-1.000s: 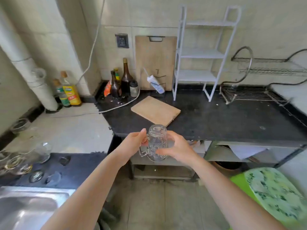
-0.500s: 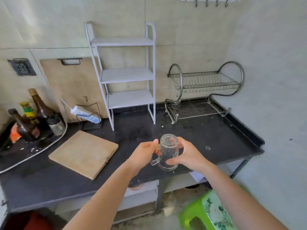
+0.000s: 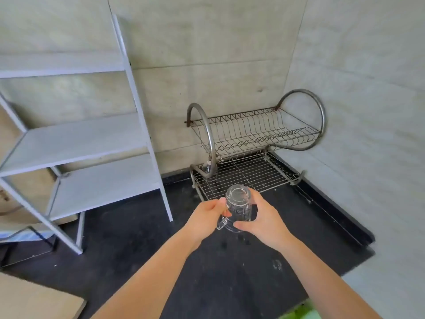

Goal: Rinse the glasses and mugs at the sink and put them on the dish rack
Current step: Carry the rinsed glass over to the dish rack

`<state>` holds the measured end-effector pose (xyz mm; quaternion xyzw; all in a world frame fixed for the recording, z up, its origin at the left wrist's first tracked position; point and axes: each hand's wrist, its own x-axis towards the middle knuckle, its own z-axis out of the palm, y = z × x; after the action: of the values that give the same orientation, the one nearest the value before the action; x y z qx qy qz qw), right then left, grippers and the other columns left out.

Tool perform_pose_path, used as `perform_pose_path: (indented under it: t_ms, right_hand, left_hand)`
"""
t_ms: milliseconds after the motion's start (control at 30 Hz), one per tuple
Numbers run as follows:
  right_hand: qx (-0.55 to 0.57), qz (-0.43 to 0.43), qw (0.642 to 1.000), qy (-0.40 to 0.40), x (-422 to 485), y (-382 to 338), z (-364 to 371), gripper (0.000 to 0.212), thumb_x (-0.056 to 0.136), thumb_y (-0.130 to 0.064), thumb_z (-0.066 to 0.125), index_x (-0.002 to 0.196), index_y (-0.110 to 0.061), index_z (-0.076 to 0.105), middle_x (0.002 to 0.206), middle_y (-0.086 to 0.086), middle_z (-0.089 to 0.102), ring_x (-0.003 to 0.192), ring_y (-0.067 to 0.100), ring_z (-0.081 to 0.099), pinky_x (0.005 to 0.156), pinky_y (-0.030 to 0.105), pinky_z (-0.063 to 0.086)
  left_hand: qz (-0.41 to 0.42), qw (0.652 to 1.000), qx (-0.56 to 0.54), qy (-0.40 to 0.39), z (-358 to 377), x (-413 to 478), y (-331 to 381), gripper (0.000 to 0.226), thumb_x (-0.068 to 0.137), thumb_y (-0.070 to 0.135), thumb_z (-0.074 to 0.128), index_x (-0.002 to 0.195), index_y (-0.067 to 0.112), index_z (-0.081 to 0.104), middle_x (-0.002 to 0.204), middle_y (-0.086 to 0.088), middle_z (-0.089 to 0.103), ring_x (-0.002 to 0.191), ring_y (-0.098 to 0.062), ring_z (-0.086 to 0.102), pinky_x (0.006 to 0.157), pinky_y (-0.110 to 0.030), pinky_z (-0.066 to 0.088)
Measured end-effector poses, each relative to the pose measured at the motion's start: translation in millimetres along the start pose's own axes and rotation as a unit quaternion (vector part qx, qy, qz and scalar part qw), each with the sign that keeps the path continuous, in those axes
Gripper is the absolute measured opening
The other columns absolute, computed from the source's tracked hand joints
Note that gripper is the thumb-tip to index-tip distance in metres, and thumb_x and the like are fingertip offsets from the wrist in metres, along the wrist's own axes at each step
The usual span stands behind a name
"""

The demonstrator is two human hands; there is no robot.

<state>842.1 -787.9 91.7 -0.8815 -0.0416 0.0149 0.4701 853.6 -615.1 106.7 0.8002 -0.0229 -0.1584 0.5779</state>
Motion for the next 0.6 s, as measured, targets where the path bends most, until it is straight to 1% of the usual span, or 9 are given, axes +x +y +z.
perform_pose_path:
  t_ms: [100, 167, 233, 300, 367, 433, 500, 533, 600]
  right_hand:
    - [0.009, 0.013, 1.000, 0.003, 47, 31, -18, 0.076, 0.064, -0.020, 0.087, 0.124, -0.042, 0.045, 0.115, -0.024, 0.060, 0.106, -0.009, 0.054, 0.086, 0.013, 0.040]
    - [0.014, 0.010, 1.000, 0.009, 75, 50, -26, 0.075, 0.064, -0.017, 0.087, 0.124, -0.040, 0.047, 0.112, -0.023, 0.062, 0.103, -0.011, 0.054, 0.082, 0.011, 0.039]
    - [0.012, 0.007, 1.000, 0.013, 105, 67, -32, 0.075, 0.063, -0.015, 0.087, 0.123, -0.038, 0.048, 0.110, -0.024, 0.061, 0.102, -0.011, 0.054, 0.081, 0.010, 0.039]
    - [0.014, 0.000, 1.000, 0.018, 135, 84, -34, 0.074, 0.063, -0.014, 0.086, 0.122, -0.037, 0.048, 0.109, -0.024, 0.061, 0.103, -0.009, 0.054, 0.085, 0.015, 0.042]
    - [0.027, -0.008, 0.999, 0.026, 162, 104, -33, 0.072, 0.063, -0.011, 0.086, 0.120, -0.037, 0.049, 0.108, -0.022, 0.061, 0.104, -0.006, 0.056, 0.087, 0.020, 0.044]
    - [0.032, -0.013, 0.999, 0.021, 185, 119, -32, 0.071, 0.063, -0.009, 0.085, 0.119, -0.036, 0.050, 0.106, -0.024, 0.061, 0.101, -0.012, 0.054, 0.084, 0.017, 0.044]
    - [0.025, -0.019, 0.999, 0.005, 211, 131, -30, 0.070, 0.063, -0.010, 0.085, 0.119, -0.032, 0.052, 0.105, -0.024, 0.061, 0.099, -0.013, 0.055, 0.083, 0.016, 0.044]
    - [0.019, -0.017, 1.000, -0.004, 224, 134, -28, 0.069, 0.061, -0.013, 0.086, 0.120, -0.030, 0.053, 0.105, -0.021, 0.063, 0.100, -0.007, 0.057, 0.087, 0.021, 0.047]
    - [0.021, -0.013, 0.999, -0.024, 252, 140, -23, 0.072, 0.057, -0.017, 0.086, 0.120, -0.028, 0.055, 0.108, -0.013, 0.066, 0.103, 0.006, 0.062, 0.095, 0.037, 0.049]
  left_hand:
    - [0.005, 1.000, -0.009, -0.008, 15, 48, 0, 0.043, 0.102, 0.039, 0.034, 0.067, 0.027, 0.056, 0.092, 0.007, 0.066, 0.091, -0.006, 0.055, 0.075, -0.010, 0.035]
    - [0.006, 1.000, -0.022, 0.000, 26, 78, -1, 0.041, 0.101, 0.042, 0.034, 0.074, 0.022, 0.059, 0.090, 0.011, 0.064, 0.087, -0.003, 0.054, 0.074, -0.011, 0.037]
    - [0.004, 1.000, -0.019, 0.017, 35, 108, -6, 0.041, 0.101, 0.044, 0.033, 0.083, 0.016, 0.059, 0.097, 0.006, 0.063, 0.089, -0.005, 0.051, 0.075, -0.014, 0.037]
    - [0.012, 0.999, -0.021, 0.023, 42, 136, -13, 0.038, 0.102, 0.041, 0.031, 0.093, 0.020, 0.061, 0.112, 0.006, 0.061, 0.097, -0.002, 0.050, 0.079, -0.016, 0.037]
    - [0.027, 0.999, -0.012, 0.024, 44, 163, -22, 0.032, 0.103, 0.037, 0.031, 0.106, 0.030, 0.062, 0.124, 0.011, 0.056, 0.112, -0.002, 0.047, 0.094, -0.021, 0.037]
    - [0.052, 0.997, 0.049, 0.035, 41, 185, -28, 0.031, 0.103, 0.032, 0.034, 0.118, 0.030, 0.062, 0.123, 0.011, 0.056, 0.116, -0.005, 0.048, 0.102, -0.022, 0.037]
    - [0.063, 0.991, 0.103, 0.059, 38, 204, -31, 0.032, 0.102, 0.026, 0.039, 0.126, 0.023, 0.060, 0.112, 0.013, 0.059, 0.104, -0.005, 0.052, 0.086, -0.010, 0.041]
    - [0.065, 0.986, 0.131, 0.076, 36, 214, -31, 0.032, 0.102, 0.025, 0.041, 0.127, 0.022, 0.060, 0.110, 0.012, 0.060, 0.099, -0.007, 0.053, 0.078, -0.012, 0.041]
    - [0.077, 0.966, 0.213, 0.128, 32, 230, -29, 0.030, 0.101, 0.026, 0.044, 0.124, 0.020, 0.062, 0.112, 0.002, 0.062, 0.105, -0.017, 0.052, 0.088, -0.023, 0.040]
